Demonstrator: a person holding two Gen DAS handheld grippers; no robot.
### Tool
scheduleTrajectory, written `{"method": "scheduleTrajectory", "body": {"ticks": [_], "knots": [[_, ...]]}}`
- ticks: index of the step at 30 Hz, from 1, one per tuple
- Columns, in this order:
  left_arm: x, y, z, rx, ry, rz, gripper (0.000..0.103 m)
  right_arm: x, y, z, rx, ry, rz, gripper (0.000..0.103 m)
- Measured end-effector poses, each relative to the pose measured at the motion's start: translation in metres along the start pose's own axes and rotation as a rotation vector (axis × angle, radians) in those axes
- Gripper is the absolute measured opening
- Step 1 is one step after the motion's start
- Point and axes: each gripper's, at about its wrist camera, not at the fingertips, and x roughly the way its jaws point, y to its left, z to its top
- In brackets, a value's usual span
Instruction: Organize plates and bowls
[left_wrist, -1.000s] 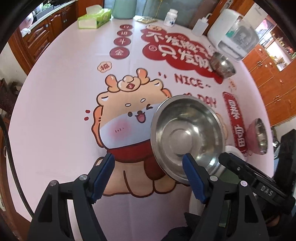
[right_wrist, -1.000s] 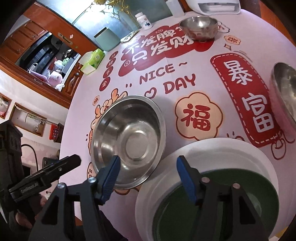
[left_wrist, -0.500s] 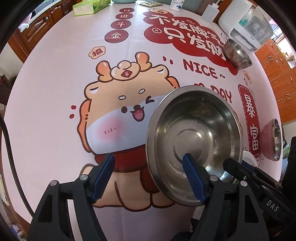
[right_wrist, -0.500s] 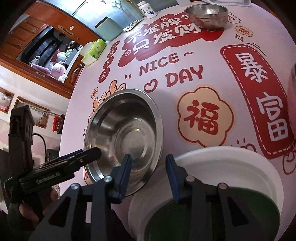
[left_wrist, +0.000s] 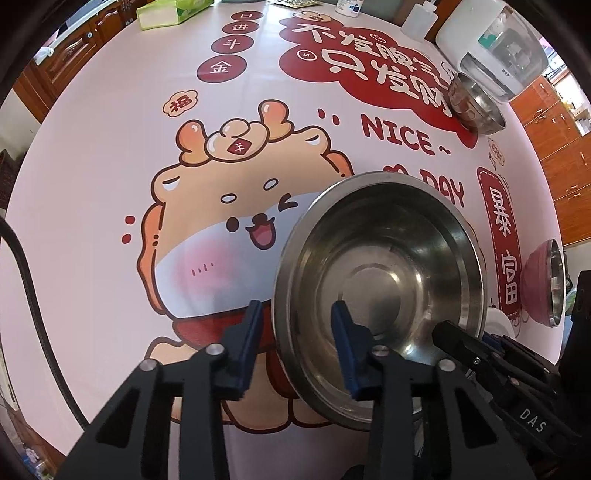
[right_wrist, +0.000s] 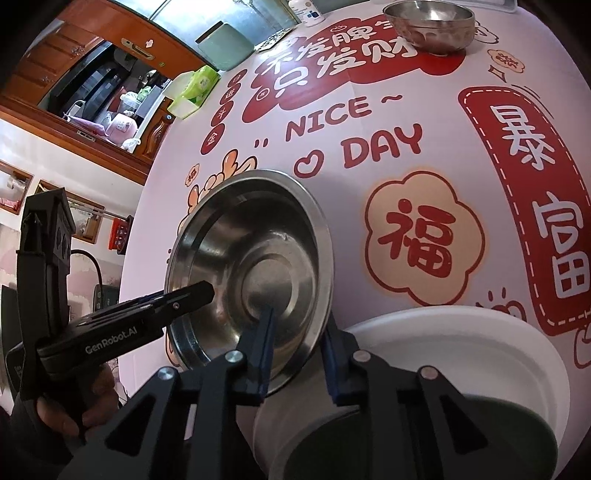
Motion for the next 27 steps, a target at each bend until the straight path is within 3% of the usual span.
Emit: {"method": "scheduleTrajectory", "body": {"ticks": [3,9,27], "knots": [[0.002,-0.001,0.0,0.003,0.009,-0.004,0.022,-0.001,-0.001,0.0,0.001,-0.001,0.001,0.02],[0.003,0.0,-0.001,0.01,0.005,0.007,0.016,-0.004,-0.003,-0.001,0.004,-0.004,0.005,0.017],[-0.019,0.003,-0.014,0.012,-0.045,-0.004,0.016,-0.013,0.008,-0.008,-0.042,-0.027,0.01,0.017]]}}
